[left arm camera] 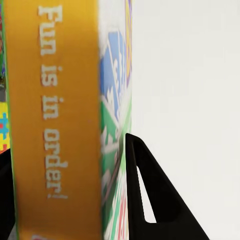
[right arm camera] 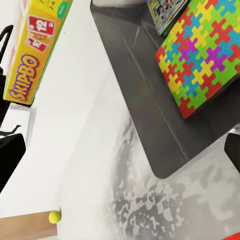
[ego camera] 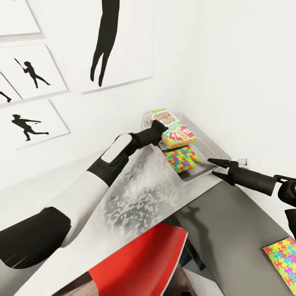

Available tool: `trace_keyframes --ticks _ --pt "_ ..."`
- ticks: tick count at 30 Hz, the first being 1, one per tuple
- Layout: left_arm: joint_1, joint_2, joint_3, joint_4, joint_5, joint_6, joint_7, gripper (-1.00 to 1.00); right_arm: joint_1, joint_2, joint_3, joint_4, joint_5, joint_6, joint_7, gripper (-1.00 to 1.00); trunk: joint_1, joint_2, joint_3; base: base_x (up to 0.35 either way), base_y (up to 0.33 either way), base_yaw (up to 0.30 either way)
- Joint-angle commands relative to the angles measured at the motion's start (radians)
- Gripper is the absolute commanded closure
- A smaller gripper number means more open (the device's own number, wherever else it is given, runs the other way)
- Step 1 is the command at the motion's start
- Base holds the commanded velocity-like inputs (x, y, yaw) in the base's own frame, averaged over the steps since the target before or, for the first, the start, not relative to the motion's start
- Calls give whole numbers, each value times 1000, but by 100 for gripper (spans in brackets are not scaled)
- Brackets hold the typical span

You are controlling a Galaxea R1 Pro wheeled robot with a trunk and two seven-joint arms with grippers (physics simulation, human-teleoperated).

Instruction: Put all the toys in the child's room - the three board games (two on the bed and one on the table), the two jigsaw puzzles on the table, and the tennis ball on the table - inside the toy box on the table in the child's room.

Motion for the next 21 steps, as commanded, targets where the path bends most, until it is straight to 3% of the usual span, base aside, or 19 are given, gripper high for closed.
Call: trace_keyframes --ticks 1,15,21 --pt "-6 0 -1 9 11 -1 7 100 -1 0 -1 -1 -10 3 -10 -100 0 -2 -3 0 0 0" --pt "-14 0 -9 30 9 -10 7 100 -1 -3 -5 -1 -11 3 -4 -100 0 -2 -22 0 0 0" --pt "-14 0 -23 28 10 -13 6 100 -2 -20 -15 -1 -23 3 50 -100 0 -2 -29 0 0 0"
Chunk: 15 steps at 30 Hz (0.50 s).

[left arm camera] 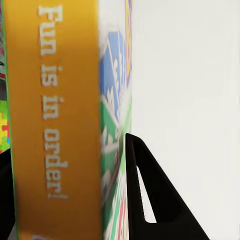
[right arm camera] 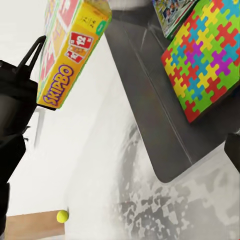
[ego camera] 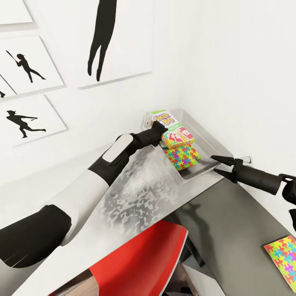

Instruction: Put all the toys in the child's room - the three board games (two on the bed and one on the table), the two jigsaw puzzles on the table, and the tennis ball on the table - inside the toy box on the table in the child's room.

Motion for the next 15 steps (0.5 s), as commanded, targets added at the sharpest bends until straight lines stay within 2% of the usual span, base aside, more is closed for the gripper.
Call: trace_keyframes --ticks 1,4,7,15 --pt "-1 0 -8 -1 9 -6 7 100 -1 -20 -7 -1 -31 3 -1 -100 1 -2 -3 0 0 0" --pt "-1 0 -26 -3 9 -19 7 100 -1 -53 -20 -1 -106 3 12 -100 1 -2 -6 0 0 0" --pt "-1 0 -49 -4 11 -29 6 100 -1 -65 -24 -1 -142 3 15 -100 1 -2 -10 0 0 0" --pt "-1 0 -68 -7 13 -53 6 100 -1 -70 -26 -1 -159 3 17 -100 1 -2 -23 0 0 0"
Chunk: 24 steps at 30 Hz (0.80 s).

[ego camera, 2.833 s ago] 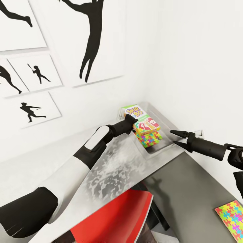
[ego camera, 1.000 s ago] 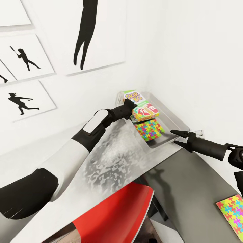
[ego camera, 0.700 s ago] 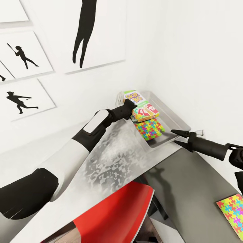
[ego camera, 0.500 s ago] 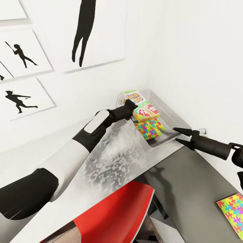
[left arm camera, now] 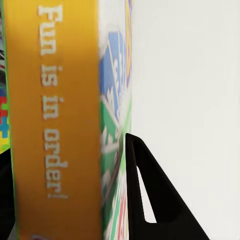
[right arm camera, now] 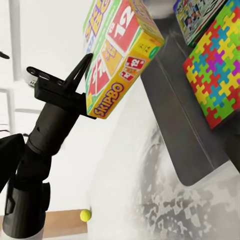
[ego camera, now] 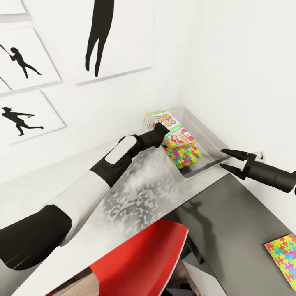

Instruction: Put all the toys in the child's room - the three board games (two on the bed and one on the table), the two jigsaw puzzles on the table, and the tennis ball on the table - inside the toy box on the table in the child's room.

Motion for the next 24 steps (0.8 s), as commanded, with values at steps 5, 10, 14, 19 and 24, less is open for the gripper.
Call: trace_keyframes --ticks 5,10,14,19,24 --pt "-1 0 -1 -5 8 -1 6 100 0 0 3 0 -11 3 -10 -100 0 -2 -10 0 0 0" --pt "-1 0 -3 -8 8 -1 6 100 1 0 5 0 -11 3 -10 -100 0 -2 -18 0 0 0" --pt "-1 0 -23 -49 9 -1 6 100 1 0 7 0 -11 3 -10 -100 0 -2 -23 0 0 0" --pt "-1 0 -40 -97 11 -2 7 100 1 2 8 0 -11 3 -10 -100 0 -2 -24 0 0 0" --pt "-1 0 -42 -117 12 -2 6 100 1 2 8 0 -11 3 -10 -100 0 -2 -25 0 0 0"
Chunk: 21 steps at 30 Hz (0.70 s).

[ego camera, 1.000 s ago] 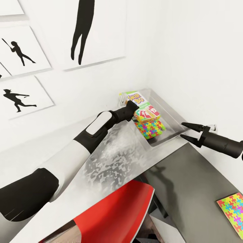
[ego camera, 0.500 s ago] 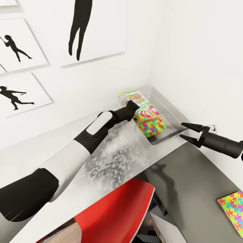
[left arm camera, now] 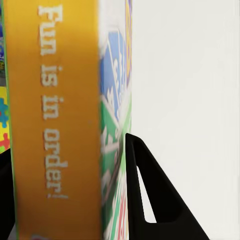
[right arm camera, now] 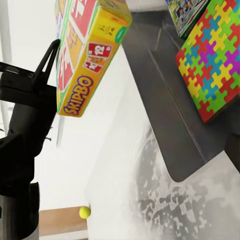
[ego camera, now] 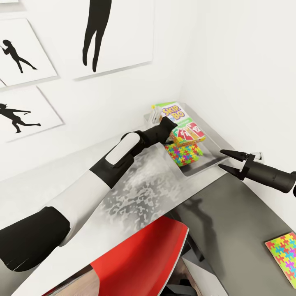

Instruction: Put all the toys in the child's room - the three board games (two on the bed and one on the table), the two jigsaw puzzles on the table, and the tennis ball on the table - inside the toy box on the table in the child's room.

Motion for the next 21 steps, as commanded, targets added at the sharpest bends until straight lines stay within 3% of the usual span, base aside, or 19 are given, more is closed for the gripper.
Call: trace_keyframes --ticks 1,21 --pt "-1 0 0 -1 8 1 6 100 -1 0 -1 0 -10 3 -10 -100 1 -2 -1 0 0 0" --pt "-1 0 -2 9 7 -9 6 100 -1 0 -1 0 -10 3 -10 -100 1 -2 -5 0 0 0"
